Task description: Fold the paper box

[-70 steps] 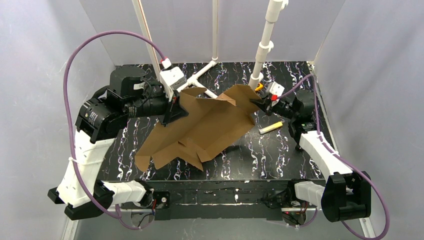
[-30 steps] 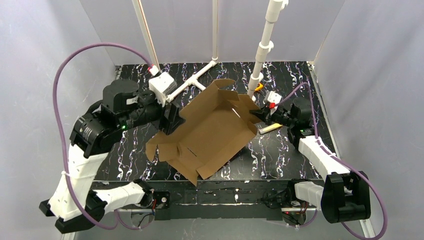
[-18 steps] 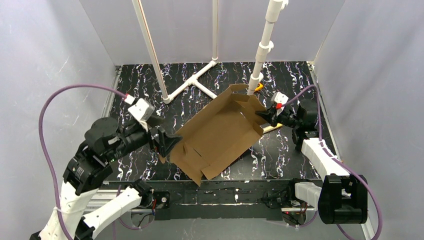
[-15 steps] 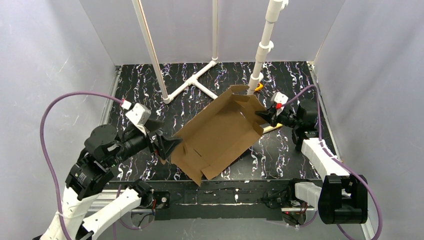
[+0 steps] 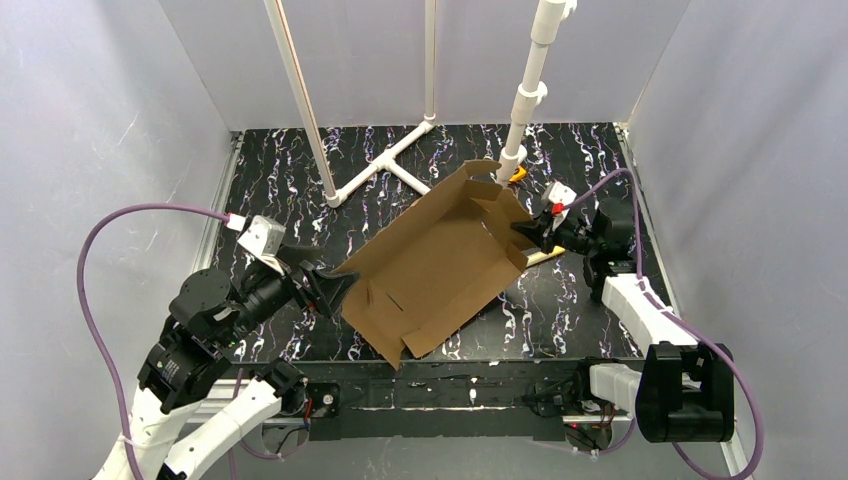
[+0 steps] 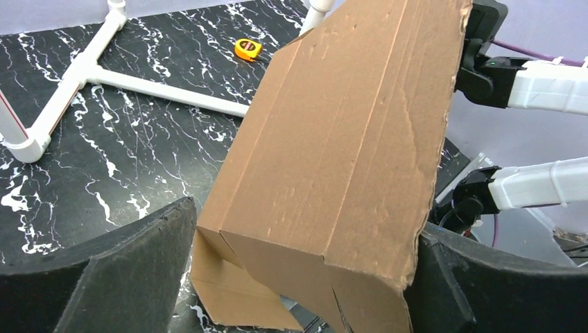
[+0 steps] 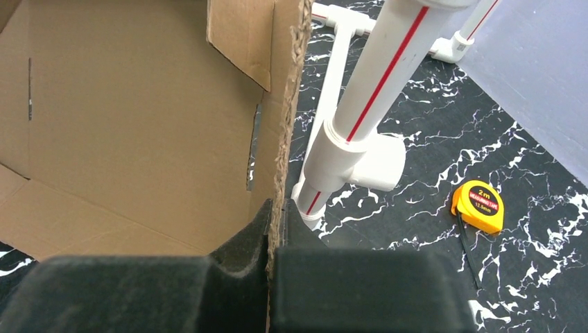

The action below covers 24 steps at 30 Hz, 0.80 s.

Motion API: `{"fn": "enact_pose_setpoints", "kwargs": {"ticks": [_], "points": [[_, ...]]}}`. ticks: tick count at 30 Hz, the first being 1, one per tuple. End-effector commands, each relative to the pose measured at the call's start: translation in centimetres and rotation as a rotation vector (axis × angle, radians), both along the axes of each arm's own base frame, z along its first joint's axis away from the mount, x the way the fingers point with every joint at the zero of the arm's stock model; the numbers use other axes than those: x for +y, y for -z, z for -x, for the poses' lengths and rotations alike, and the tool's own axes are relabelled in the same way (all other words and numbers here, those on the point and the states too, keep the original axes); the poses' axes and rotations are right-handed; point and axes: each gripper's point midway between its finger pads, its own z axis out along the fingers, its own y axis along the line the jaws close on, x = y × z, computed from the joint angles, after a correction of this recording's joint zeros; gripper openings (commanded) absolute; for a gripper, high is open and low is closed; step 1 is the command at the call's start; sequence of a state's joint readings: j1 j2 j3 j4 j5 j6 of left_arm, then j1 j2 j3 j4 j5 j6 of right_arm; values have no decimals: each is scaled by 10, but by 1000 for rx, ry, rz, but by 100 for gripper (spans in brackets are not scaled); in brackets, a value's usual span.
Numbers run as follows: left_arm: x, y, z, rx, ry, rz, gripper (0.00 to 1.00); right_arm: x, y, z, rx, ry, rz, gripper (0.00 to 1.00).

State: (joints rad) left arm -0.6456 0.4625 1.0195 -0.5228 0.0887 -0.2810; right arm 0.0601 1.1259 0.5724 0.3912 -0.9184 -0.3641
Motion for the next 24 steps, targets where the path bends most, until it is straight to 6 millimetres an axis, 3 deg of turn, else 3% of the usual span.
{"fn": "enact_pose_setpoints", "kwargs": {"ticks": [1,5,10,15,21,24], "points": [[0,-24,6,-46,16,51,98,0,-4,-5,-9,5,-6,1],[3,-11,2,16,-20,45,98,-1,-2,-9,11,21,-9,1],[29,7,-5,77,-192,95,98,-2,2,-12,34,30,-7,1],[21,31,-3,145,-181,144,98,-2,4,-13,44,31,-10,1],[12,30,-9,118,-157,198,98,-2,4,-12,45,31,-12,1],[4,29,-15,126,-144,203,93,-2,4,-13,50,33,-13,1]]}}
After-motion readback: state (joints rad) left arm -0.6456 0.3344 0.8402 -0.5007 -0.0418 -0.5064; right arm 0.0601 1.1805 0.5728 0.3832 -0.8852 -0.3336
